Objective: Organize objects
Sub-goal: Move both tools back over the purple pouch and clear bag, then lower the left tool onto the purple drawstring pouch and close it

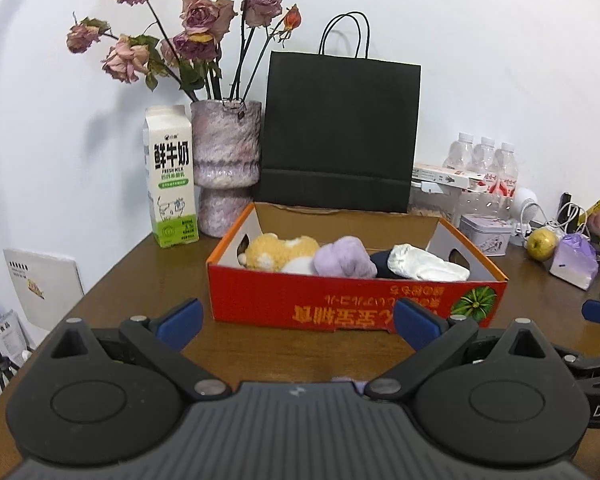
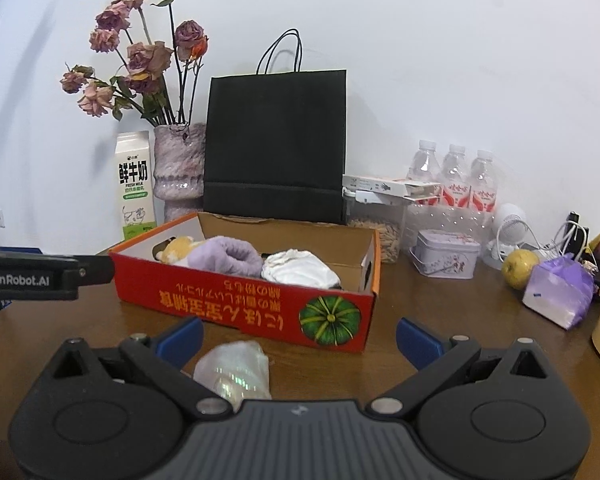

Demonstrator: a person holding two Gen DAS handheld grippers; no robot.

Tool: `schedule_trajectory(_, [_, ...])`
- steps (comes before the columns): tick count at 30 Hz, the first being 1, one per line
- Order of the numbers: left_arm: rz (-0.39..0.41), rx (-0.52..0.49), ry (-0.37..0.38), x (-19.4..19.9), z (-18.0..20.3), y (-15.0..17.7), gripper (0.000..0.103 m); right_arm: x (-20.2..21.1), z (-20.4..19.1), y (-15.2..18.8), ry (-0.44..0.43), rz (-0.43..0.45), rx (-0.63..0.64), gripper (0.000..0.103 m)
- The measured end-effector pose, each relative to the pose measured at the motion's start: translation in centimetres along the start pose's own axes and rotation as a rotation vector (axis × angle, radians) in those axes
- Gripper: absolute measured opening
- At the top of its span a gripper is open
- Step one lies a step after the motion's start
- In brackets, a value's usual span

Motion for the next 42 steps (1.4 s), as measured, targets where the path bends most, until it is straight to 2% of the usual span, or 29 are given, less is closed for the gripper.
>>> schedule_trajectory(3, [-0.019, 0.011, 0.022, 0.6, 0.1, 0.5, 0.103, 0.9, 0.4, 0.8, 0.003, -0.008, -0.003, 0.103])
schedule_trajectory(14, [-0.179, -0.013, 0.133, 0.3, 2.3, 4.2, 0.103, 3.2, 2.7, 4.6, 0.044, -0.066, -0.013, 0.103])
schedule_trajectory(20, [-0.239, -0.039, 0.151, -1.2, 3.0, 5.2, 0.103, 4.0, 4.2, 5.9, 0.059, -0.083, -0.047, 0.103])
schedule_trajectory(33, [-0.314, 0.203, 0.214, -4.5, 0.1, 5.6, 0.102, 3.7, 3.3, 5.9, 0.014, -0.091, -0.033, 0.103])
schedule_trajectory(36, [-0.312, 0.217, 0.222, -4.5, 0.0, 5.6, 0.094, 3.8, 3.3, 5.8, 0.013, -0.088, -0.032, 0.103])
schedule_trajectory(40, [-0.312, 0.242, 0.223, -4.5, -0.4, 5.7, 0.068, 3.9, 3.4, 5.8, 0.012, -0.083, -0.033, 0.103])
schedule_trajectory(42, [-0.308, 0.257, 0.224, -4.4, -0.7, 5.7, 0.062, 4.0, 3.4, 5.8, 0.011, -0.081, -0.034, 0.103])
Point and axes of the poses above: each gripper's, at about its wrist camera, not at the fingertips, and x roughly against the way its jaws point, z to its right, y to its underside, the point moved 3 cm from there along -x, roughly the way its jaws point, and after that the axes turned 10 degrees about y, right-handed, at the moved point
